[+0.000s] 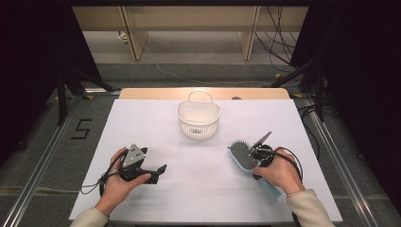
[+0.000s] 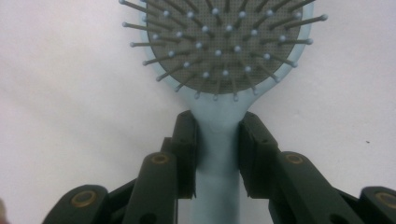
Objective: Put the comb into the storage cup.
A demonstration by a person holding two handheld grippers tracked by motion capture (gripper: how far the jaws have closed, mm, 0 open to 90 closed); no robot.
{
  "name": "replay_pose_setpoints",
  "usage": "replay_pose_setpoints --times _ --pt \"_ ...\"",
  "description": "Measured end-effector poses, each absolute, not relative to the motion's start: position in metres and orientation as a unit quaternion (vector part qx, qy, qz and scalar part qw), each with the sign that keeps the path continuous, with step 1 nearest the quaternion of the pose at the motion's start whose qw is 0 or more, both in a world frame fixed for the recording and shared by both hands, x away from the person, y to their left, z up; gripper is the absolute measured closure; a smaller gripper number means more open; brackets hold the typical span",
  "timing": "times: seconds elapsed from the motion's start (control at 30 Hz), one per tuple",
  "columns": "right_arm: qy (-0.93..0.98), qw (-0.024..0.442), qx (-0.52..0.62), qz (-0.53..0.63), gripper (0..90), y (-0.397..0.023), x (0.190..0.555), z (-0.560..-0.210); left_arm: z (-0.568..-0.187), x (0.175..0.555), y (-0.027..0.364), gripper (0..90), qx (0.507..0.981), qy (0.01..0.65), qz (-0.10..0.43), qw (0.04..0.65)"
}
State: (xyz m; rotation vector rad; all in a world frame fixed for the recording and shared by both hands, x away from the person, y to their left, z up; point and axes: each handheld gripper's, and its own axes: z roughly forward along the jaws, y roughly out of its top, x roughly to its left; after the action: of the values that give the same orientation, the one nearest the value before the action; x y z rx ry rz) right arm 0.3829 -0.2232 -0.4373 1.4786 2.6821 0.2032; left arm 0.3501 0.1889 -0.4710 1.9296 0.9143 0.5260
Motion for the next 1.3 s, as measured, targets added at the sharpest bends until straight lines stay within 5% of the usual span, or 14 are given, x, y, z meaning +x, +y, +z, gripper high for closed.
replay_pose_setpoints --times 1.3 --pt "0.843 0.099 0.486 0.208 70.5 -0.230 0.379 -0.415 -0.471 0.350 0.189 4.0 0.781 0.370 0.214 0.455"
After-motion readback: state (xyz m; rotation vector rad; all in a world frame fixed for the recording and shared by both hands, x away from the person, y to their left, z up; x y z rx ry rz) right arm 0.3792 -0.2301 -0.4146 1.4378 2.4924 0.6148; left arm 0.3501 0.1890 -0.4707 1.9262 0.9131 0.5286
